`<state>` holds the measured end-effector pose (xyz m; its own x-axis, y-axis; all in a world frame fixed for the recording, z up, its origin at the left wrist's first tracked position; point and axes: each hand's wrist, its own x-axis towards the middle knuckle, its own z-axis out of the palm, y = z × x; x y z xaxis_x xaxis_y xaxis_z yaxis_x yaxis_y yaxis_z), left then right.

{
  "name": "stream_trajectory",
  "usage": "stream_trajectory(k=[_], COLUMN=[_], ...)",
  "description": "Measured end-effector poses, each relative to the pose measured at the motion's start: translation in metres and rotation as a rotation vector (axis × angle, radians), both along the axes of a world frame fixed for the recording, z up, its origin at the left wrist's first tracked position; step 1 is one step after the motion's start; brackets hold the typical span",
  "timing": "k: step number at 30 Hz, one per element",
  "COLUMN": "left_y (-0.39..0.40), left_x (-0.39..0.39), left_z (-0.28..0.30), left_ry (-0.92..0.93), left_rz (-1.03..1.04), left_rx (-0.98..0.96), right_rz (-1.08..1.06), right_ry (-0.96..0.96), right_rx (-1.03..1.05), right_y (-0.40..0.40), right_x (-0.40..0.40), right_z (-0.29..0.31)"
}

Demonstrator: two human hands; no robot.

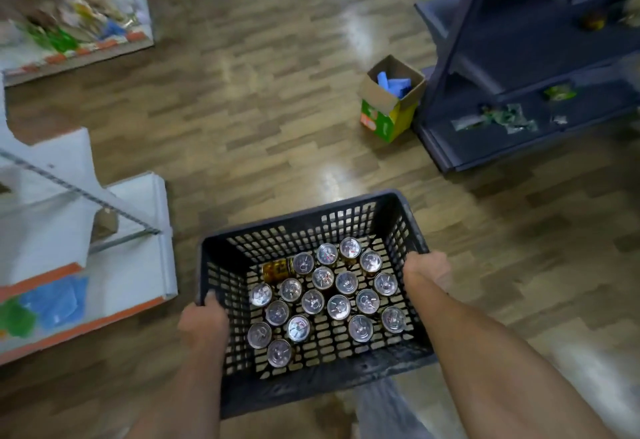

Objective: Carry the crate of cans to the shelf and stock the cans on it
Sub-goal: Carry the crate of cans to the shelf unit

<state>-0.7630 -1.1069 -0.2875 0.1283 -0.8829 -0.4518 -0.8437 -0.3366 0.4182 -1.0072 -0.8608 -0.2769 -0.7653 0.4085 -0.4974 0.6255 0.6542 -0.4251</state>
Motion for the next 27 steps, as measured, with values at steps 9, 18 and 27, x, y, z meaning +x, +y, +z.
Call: stream_trajectory(k=[9,18,27], left_y=[-0.259,-0.470,-0.687], left_x=[-0.245,-0.482,-0.738], left_z=[-0.024,-0.019,-0.007], left_ry=[-0.053,-0.057,-0.096], left_rz=[0.044,-0.007,-0.131], left_rx=[-0.085,-0.057,-0.074], right_rz=[0.017,0.009,-0.094], right_ry=[0.033,0.085,0.078], right_rx=[0.021,0.059,0.039], right_y=[-0.265,-0.471,-0.660], right_x=[-0.251,-0.474,-0.703], right_z=[-0.020,-0.020,-0.026])
